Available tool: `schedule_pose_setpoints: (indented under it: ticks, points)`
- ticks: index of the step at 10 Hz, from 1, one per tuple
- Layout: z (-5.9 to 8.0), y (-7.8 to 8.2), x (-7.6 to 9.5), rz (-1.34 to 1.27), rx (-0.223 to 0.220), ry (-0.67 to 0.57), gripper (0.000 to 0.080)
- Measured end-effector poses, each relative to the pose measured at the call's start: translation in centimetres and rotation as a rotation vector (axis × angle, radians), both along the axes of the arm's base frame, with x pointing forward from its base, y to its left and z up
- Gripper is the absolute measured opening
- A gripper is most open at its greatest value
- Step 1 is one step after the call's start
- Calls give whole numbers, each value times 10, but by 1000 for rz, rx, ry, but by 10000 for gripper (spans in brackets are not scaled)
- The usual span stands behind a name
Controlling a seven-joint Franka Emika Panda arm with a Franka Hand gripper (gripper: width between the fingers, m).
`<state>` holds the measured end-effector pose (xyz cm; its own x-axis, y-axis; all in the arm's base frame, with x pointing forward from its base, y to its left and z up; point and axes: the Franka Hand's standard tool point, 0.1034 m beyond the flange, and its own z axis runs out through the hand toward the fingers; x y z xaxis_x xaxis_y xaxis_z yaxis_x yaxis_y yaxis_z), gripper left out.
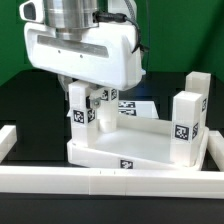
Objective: Assemble desk
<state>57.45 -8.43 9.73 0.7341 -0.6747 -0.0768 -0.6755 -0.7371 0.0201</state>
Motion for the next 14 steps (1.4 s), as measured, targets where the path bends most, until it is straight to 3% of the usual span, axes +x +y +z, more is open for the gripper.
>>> schedule_pose_setpoints:
  ticks: [1,2,3,4,8,10,14]
  points:
    - [0,0,0,-9,0,0,344]
    - [-1,0,0,-8,0,1,478]
    - [-1,0,0,-8,0,1,478]
    - [3,2,0,-6,6,5,616]
    - [35,32,1,-38,49,15,648]
    - [38,53,2,-82,41,34,649]
    - [37,51,2,-74,42,35,649]
